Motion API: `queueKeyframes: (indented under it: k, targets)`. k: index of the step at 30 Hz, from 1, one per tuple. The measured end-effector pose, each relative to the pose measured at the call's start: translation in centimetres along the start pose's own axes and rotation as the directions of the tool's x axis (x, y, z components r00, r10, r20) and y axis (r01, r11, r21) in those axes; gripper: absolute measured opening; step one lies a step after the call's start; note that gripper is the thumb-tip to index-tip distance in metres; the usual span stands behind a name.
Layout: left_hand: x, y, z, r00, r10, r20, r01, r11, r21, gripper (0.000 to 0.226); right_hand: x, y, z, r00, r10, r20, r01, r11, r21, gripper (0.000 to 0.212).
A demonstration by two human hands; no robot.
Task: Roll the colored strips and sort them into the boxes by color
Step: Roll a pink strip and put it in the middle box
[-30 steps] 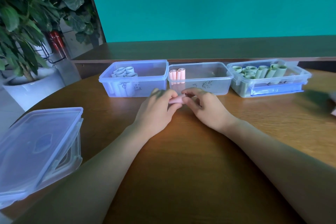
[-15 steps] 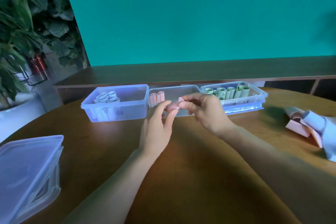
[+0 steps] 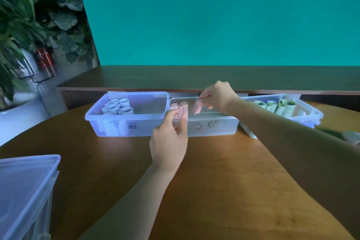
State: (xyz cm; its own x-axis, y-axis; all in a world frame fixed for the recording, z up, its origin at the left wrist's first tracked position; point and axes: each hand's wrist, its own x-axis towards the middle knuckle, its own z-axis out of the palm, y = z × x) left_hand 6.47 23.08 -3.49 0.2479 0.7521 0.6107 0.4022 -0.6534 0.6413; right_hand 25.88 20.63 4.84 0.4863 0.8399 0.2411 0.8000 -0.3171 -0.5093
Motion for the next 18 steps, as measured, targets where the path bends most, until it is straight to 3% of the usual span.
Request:
queueKeyframes:
  k: [7,18]
  targets:
    - [0.1,-0.1,0.1,1.0,-0.026,0.014,0.026,1.0,0.0,0.029,1.0,-0.6,1.6,0.996,0.014,0.093,-0.013,1.0,-0.013,0.015]
    - [0.0,-0.2,0.2,0.999,-0.018,0.034,0.018,1.0,-0.005,0.032,1.2,-1.4,2.3,1.0,0.017,0.026,-0.015,0.999,-0.042,0.023]
